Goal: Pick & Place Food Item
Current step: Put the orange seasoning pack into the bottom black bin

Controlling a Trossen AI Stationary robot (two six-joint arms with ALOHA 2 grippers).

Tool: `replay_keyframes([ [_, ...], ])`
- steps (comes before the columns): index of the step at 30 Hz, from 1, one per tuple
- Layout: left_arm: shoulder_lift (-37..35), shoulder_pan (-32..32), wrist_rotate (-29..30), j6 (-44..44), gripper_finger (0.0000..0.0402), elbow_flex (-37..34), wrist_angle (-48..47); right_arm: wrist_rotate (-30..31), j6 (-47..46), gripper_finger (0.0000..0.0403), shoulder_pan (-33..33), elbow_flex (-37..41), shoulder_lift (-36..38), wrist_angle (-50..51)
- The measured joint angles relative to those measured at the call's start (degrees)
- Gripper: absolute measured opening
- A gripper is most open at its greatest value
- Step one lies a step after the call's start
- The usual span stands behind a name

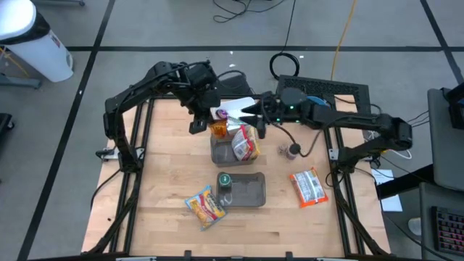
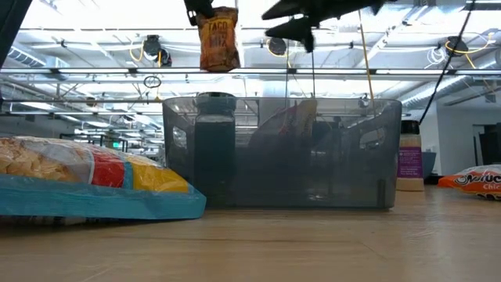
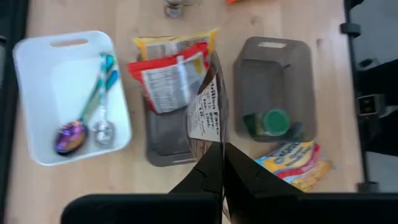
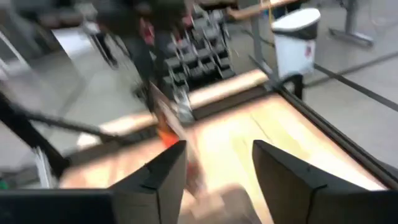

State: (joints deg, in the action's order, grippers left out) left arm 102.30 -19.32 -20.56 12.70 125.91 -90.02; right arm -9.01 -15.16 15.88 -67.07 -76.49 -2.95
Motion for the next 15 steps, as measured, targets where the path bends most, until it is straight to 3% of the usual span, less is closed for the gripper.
replay_keyframes([
  [4,0.0,3.8,0.8,-6.9,0.0002,0.0,0.6,2.8,5.2,0.0200,0.2,0.4,5.6,12.1],
  [7,0.0,8.1,3.9,-14.7,0.0002,0.0,3.5,3.1,6.1,0.0207,0.2,4.6,11.4,12.8],
  [11,0.0,14.4,6.6,-26.0,0.0001,0.0,9.0,3.0,3.1,0.0206,0.2,16.1,20.8,7.0],
  [15,0.0,20.0,9.5,-36.7,0.0001,0.0,12.3,3.0,-3.4,0.0201,0.2,27.3,29.4,-5.2],
])
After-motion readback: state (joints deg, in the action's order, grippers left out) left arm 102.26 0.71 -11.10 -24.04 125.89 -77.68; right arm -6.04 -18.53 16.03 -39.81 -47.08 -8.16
